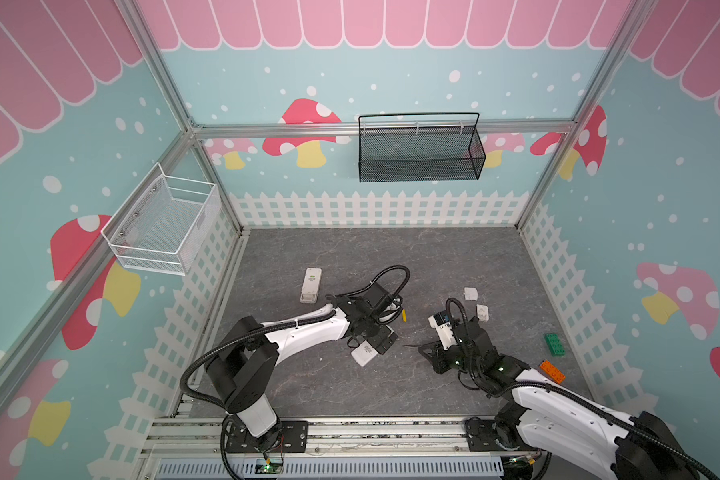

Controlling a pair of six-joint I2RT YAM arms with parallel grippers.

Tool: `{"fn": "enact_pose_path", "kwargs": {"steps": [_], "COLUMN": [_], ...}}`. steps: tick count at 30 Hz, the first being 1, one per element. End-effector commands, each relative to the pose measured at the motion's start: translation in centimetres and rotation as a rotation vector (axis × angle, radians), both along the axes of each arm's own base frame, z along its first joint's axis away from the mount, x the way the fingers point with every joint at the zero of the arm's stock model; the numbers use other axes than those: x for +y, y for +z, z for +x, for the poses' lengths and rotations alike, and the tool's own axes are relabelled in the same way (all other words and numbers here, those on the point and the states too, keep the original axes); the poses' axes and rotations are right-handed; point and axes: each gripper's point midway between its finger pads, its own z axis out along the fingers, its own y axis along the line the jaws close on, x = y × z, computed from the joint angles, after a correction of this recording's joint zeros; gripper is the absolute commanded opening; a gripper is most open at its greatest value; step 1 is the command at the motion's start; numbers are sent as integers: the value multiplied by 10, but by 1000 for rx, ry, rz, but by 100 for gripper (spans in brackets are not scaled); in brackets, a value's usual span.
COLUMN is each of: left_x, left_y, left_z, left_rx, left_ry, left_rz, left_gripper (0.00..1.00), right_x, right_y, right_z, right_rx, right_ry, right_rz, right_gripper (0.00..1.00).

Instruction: Unload the batteries from the remote control

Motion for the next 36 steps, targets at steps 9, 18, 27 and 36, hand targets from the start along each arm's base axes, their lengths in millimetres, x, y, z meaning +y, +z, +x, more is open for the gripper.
{"fn": "enact_pose_path", "kwargs": {"steps": [9, 18, 27, 36], "left_x": [40, 90, 102, 110], "left_y": [63, 106, 86, 37], "left_z": [36, 85, 47, 18], "left_rx": [-88, -151, -153, -126], "left_ry": [-95, -185, -630, -984], "left_rz": [-107, -230, -153, -50], "left_gripper": [99, 91, 92, 94], "right_x": [20, 36, 81, 133], "right_y": [0, 2, 0, 7], "right_z": [10, 40, 59, 65], "right_rx": [-2, -53, -63, -152], "right_ry": [-18, -26, 119, 351], "right_rz": [3, -33, -25, 3], "right_gripper": [0, 0, 0, 0]}}
